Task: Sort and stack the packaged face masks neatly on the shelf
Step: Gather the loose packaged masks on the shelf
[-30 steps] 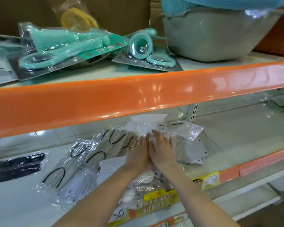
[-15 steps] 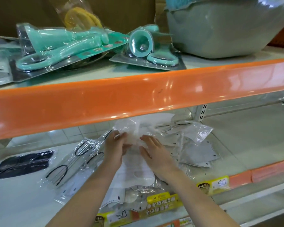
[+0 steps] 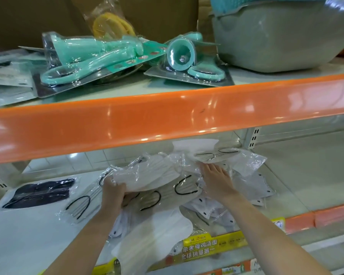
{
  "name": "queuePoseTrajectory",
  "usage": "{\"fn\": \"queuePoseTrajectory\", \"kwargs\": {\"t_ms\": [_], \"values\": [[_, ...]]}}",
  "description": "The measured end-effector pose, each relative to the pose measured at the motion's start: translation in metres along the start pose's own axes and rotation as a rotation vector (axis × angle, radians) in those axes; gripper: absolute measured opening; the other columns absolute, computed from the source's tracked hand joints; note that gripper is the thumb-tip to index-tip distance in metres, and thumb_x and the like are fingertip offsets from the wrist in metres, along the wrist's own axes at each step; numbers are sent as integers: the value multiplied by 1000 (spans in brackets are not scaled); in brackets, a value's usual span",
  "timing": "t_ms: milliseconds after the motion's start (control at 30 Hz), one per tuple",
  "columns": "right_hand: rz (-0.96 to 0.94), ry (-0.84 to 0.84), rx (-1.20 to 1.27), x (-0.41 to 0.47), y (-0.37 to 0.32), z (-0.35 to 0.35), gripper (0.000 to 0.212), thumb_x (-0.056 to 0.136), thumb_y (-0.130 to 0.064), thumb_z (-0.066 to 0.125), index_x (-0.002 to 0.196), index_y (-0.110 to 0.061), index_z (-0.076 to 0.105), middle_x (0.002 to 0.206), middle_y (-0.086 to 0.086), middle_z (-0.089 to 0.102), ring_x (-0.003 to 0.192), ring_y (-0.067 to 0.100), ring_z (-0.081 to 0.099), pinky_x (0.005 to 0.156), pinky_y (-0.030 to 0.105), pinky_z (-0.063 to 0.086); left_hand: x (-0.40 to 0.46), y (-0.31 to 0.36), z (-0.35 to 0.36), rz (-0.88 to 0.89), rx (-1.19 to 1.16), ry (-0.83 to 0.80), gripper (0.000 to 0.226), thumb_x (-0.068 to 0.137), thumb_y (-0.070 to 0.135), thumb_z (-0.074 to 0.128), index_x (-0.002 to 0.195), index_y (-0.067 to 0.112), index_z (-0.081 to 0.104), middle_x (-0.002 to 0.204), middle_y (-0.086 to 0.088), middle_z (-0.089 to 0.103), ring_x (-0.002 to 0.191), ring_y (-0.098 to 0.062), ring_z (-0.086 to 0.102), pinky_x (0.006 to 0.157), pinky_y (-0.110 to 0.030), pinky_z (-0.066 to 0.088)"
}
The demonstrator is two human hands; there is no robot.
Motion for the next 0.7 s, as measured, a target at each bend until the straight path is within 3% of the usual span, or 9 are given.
{"fn": "queuePoseTrajectory", "kwargs": {"t_ms": [67, 133, 167, 233, 333, 433, 533, 700], "values": [[49, -8, 22, 2, 5, 0, 66, 93, -40, 54, 147, -23, 22, 145, -2, 38, 136, 20, 32, 112, 36, 25, -5, -2, -3, 74, 208, 84, 33, 73, -15, 48, 101, 1, 55, 77, -9, 53, 76, -28, 50, 64, -31, 39], [114, -7, 19, 3, 11, -1, 67, 88, -59, 50, 143, -28, 31, 140, -5, 43, 131, 19, 38, 106, 38, 31, -12, 1, -2, 183, 430, 162, 58, 72, -15, 51, 129, -6, 45, 109, -21, 56, 104, -37, 50, 90, -41, 41], [136, 3, -2, 3, 13, -1, 65, 86, -61, 50, 140, -29, 35, 137, -7, 47, 128, 18, 42, 102, 38, 34, -13, -1, 1, 240, 526, 170, 65, 72, -12, 53, 136, -5, 39, 125, -25, 50, 119, -39, 43, 102, -46, 34], [162, 42, -40, 6, 18, -3, 53, 88, -53, 53, 134, -29, 43, 131, -7, 52, 122, 18, 48, 97, 38, 38, -23, 2, 13, 367, 692, 115, 67, 79, -2, 57, 142, 0, 34, 142, -24, 38, 134, -38, 30, 112, -47, 23], [178, 88, -47, 8, 18, -14, 32, 91, -33, 51, 122, -24, 53, 118, -5, 61, 108, 20, 57, 84, 34, 43, -44, 10, 44, 547, 811, -110, 59, 91, 16, 54, 146, 15, 33, 151, -9, 32, 141, -27, 24, 114, -41, 20], [257, 90, -41, 7, 22, -29, 14, 94, -22, 46, 101, -18, 57, 93, 0, 63, 83, 24, 60, 66, 30, 44, -68, 11, 75, 656, 878, -375, 59, 93, 37, 51, 146, 30, 27, 153, 5, 27, 141, -18, 22, 114, -36, 19], [340, 101, 115, 4, 35, -39, 16, 95, -27, 48, 86, -14, 54, 80, 3, 59, 71, 25, 53, 61, 31, 41, -83, 6, 93, 655, 1003, -506, 68, 91, 51, 50, 148, 37, 15, 155, 5, 16, 144, -20, 10, 117, -40, 12], [394, 194, 374, -3, 49, -52, 27, 95, -26, 48, 70, -14, 49, 67, 3, 53, 59, 20, 51, 50, 28, 35, -87, 0, 104, 645, 1131, -599, 68, 94, 55, 40, 151, 28, 14, 160, 2, 5, 147, -20, -1, 119, -42, 4]]}}
Point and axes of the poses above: each hand's wrist, its own x-axis towards the middle knuckle, its own z-axis out of the palm, y = z × x, the point moved 5 cm from there along x, towards the middle knuckle
